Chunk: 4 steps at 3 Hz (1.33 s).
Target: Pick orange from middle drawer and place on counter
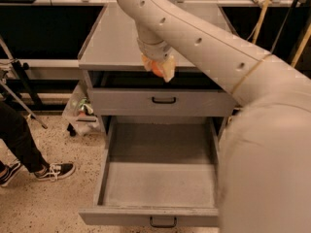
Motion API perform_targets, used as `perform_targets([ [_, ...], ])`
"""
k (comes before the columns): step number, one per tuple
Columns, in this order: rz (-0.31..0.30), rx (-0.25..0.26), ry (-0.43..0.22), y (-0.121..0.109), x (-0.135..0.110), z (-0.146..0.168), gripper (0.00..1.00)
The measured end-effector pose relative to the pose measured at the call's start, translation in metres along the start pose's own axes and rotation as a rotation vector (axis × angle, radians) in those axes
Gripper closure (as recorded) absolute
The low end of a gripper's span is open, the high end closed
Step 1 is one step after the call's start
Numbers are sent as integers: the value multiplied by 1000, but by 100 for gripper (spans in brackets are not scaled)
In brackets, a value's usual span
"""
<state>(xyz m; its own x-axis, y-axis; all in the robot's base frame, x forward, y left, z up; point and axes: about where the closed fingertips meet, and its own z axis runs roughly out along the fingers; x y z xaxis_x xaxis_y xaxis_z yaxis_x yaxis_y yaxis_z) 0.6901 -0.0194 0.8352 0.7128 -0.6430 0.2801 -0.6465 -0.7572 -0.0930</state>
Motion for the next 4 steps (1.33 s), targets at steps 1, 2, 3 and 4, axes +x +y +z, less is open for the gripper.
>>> perform_targets([
  [1,-91,-44,178,-49,51,-11,100],
  [2,-242,-60,256,-120,50,-13,100],
  [3,-464,-55,204,-203,-10,26,100],
  [4,-468,-54,201,-205,-9,19,81],
])
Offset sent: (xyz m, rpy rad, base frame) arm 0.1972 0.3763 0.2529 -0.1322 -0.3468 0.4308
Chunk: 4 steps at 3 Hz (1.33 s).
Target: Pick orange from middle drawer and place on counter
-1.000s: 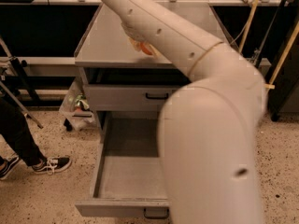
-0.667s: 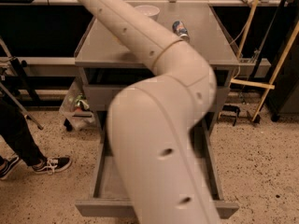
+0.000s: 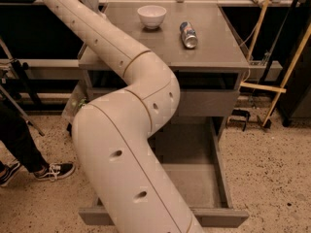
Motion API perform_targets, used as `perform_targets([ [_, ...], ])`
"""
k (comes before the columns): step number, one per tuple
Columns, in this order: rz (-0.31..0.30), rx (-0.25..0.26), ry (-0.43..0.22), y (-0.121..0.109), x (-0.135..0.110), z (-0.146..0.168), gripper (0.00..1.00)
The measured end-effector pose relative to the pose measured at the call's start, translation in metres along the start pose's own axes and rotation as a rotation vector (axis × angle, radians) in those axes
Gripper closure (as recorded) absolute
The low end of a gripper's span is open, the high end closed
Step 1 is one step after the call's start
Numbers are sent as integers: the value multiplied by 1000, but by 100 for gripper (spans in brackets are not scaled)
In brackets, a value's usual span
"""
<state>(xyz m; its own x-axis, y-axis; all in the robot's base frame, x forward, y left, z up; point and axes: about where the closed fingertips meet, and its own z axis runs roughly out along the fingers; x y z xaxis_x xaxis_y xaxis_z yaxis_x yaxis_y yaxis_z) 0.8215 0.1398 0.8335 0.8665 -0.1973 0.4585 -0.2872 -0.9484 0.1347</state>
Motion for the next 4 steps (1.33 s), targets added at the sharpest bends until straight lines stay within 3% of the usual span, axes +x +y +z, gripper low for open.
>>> perform_targets([
  [3,0,0,0,-1,-4,7,12],
  [4,0,0,0,1,1,-1,0],
])
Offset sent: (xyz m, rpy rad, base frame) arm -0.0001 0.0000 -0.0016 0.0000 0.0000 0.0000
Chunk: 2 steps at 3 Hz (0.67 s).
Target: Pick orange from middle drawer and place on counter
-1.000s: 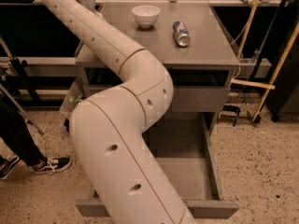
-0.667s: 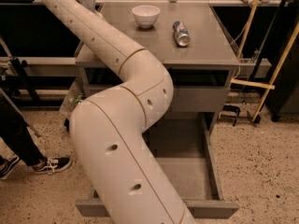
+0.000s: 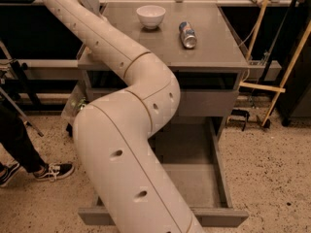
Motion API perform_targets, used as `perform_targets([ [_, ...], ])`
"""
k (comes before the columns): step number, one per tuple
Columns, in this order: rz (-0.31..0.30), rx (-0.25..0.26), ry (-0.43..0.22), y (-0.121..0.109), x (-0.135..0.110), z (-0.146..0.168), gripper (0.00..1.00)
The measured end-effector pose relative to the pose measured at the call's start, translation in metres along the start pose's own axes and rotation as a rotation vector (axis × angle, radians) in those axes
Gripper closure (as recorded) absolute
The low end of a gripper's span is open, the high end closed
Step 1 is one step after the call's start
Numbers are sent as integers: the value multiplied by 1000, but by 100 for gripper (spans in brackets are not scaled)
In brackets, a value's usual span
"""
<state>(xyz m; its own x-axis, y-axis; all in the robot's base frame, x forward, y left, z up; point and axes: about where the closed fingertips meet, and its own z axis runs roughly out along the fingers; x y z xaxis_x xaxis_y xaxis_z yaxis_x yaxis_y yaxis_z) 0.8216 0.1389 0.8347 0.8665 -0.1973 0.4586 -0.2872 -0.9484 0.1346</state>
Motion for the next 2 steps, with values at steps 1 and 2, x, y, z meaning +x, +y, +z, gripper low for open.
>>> perform_targets([
  [1,0,0,0,-2,-4,7,0],
  [2,31,24,37,-4,6,-1,0],
])
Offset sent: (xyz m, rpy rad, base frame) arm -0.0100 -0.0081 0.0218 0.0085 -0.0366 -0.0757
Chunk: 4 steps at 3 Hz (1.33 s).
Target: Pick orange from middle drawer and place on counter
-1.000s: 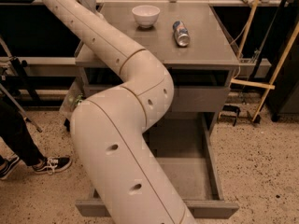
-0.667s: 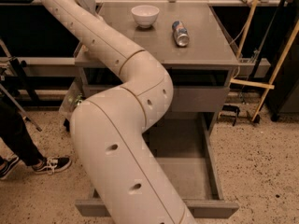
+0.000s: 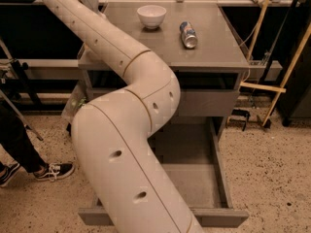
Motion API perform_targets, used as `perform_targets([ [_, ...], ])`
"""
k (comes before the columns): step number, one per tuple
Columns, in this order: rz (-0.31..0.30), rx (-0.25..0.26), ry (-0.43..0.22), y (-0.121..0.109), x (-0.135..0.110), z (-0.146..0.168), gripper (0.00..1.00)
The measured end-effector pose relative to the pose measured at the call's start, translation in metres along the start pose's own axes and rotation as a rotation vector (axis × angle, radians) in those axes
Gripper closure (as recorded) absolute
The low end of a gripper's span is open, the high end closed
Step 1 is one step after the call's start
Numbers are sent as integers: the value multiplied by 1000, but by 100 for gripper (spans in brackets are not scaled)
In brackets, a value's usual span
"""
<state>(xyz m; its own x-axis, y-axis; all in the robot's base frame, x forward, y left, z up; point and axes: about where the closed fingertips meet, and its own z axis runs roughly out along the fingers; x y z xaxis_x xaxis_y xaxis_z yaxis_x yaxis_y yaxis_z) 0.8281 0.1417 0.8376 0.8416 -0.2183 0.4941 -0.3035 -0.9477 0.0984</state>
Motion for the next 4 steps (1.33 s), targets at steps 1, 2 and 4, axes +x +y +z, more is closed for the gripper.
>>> perform_targets([
  [1,125,-22,69,26,18,-53,0],
  [2,292,-4,182,52,31,-140,0],
  [4,387,98,238,63,49,-177,0],
])
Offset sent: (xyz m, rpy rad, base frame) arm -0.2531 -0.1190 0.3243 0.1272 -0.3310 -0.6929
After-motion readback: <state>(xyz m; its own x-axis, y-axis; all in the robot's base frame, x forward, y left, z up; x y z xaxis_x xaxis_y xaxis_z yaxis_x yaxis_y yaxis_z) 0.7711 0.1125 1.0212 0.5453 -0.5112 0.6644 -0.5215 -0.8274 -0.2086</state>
